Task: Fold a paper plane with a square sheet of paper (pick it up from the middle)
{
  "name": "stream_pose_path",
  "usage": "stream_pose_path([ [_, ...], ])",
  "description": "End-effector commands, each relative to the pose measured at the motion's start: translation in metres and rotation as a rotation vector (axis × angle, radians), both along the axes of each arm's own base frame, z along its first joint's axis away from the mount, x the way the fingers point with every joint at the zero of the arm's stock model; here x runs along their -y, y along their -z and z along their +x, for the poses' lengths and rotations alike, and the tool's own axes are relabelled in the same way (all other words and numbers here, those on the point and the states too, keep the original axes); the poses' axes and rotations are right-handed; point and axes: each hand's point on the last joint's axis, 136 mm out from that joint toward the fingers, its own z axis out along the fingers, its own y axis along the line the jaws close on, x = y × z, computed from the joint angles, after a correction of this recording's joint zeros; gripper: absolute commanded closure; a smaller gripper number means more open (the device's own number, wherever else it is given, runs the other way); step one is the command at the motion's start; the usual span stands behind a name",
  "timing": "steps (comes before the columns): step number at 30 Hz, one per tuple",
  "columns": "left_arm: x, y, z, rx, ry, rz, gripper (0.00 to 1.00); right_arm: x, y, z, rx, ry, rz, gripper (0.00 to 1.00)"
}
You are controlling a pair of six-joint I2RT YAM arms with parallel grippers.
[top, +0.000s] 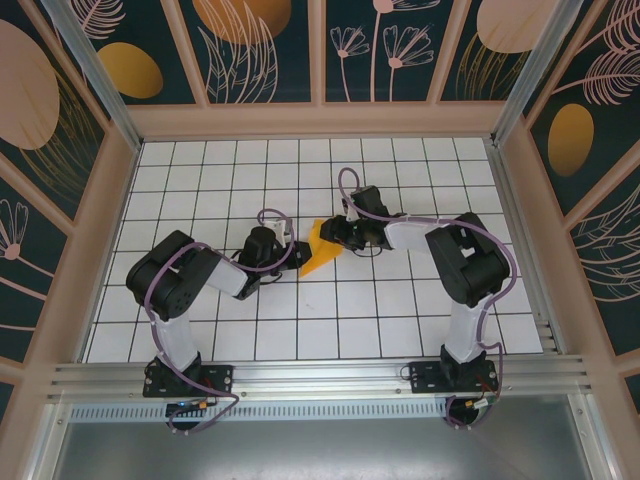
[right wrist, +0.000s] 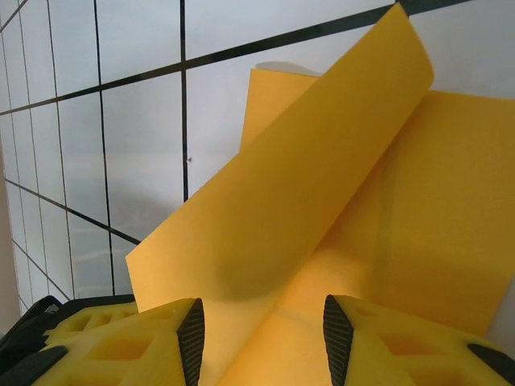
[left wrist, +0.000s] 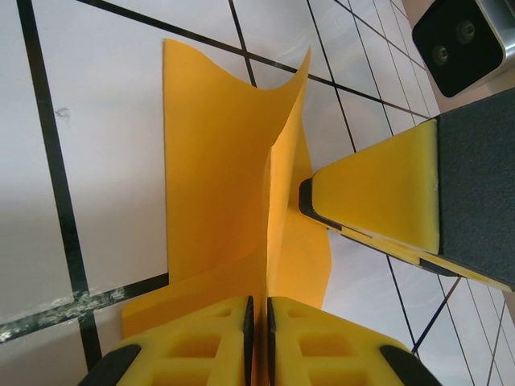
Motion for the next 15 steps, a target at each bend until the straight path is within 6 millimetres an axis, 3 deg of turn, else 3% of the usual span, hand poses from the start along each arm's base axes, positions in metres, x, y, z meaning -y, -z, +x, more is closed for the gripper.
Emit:
stream_pose_path([
  [1, -0.005, 0.007, 0.001, -0.019, -0.023, 0.002, 0.85, 0.0, 0.0, 0.005, 0.002, 0.01, -0.022, 0.53],
  [15, 0.004, 0.006, -0.002, -0.029, 0.029, -0.029, 0.77, -0.01, 0.014, -0.003, -0.044, -0.024, -0.045, 0.47],
])
